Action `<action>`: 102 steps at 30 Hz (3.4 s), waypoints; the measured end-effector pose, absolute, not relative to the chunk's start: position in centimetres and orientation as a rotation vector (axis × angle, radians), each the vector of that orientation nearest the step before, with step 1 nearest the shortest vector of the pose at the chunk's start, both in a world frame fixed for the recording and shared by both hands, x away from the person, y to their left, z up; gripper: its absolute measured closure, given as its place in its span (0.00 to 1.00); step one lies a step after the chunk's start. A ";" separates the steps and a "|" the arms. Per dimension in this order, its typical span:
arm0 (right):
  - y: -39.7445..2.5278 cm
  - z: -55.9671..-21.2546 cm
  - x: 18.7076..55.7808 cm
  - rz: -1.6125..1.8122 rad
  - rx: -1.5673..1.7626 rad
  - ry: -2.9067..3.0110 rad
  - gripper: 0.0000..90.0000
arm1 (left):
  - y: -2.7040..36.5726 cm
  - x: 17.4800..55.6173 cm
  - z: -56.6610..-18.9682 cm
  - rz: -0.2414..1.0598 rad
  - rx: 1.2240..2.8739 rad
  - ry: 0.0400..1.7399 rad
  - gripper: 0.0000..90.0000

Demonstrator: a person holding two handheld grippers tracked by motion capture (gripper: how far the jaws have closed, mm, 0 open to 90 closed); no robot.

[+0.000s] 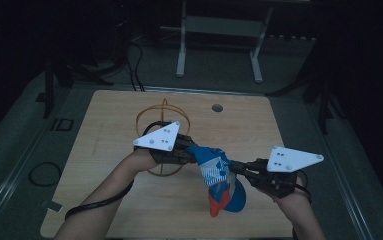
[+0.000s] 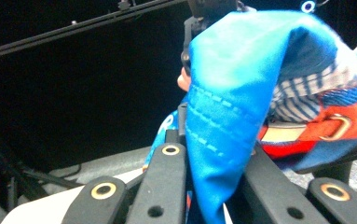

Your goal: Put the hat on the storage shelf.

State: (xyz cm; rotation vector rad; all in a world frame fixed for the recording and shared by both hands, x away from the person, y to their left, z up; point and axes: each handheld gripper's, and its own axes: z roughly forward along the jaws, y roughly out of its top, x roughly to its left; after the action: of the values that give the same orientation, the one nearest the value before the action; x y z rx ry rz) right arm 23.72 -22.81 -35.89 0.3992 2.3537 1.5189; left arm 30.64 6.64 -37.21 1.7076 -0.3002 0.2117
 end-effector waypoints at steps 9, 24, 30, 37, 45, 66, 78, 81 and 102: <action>-24.4 -34.2 24.1 1.581 0.448 2.275 1.00 | 7.9 30.0 -36.9 0.260 1.775 -0.270 0.95; -24.4 -32.5 25.2 1.580 0.482 2.211 1.00 | 12.1 29.1 -36.8 0.329 1.878 -0.049 0.51; -24.1 -31.6 26.2 1.584 0.497 2.178 1.00 | 14.1 28.5 -36.8 0.385 1.873 0.062 0.26; -22.4 -30.1 27.9 1.609 0.505 2.141 1.00 | 17.3 28.0 -39.3 0.466 1.856 0.321 0.03; -18.7 -28.4 30.4 1.615 0.491 2.125 1.00 | 20.6 26.7 -43.1 0.674 1.803 0.579 0.02; -6.2 -28.9 36.1 1.582 0.469 2.269 1.00 | 23.2 22.4 -53.6 0.759 1.654 0.844 0.03; -3.6 -32.8 36.7 1.464 0.471 2.406 1.00 | 23.3 22.9 -54.8 0.689 1.670 0.865 0.02; -4.2 -33.4 36.7 1.485 0.488 2.413 1.00 | 23.4 23.0 -54.9 0.676 1.668 0.868 0.03; -7.5 -37.2 34.3 1.522 0.532 2.395 1.00 | 23.2 23.0 -55.5 0.659 1.686 0.871 0.03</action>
State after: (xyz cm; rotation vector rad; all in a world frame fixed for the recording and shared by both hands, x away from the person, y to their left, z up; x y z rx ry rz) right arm 34.33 -7.51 -37.19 0.5323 2.3945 1.5223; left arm 23.01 23.25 -55.50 1.6858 0.8711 0.6592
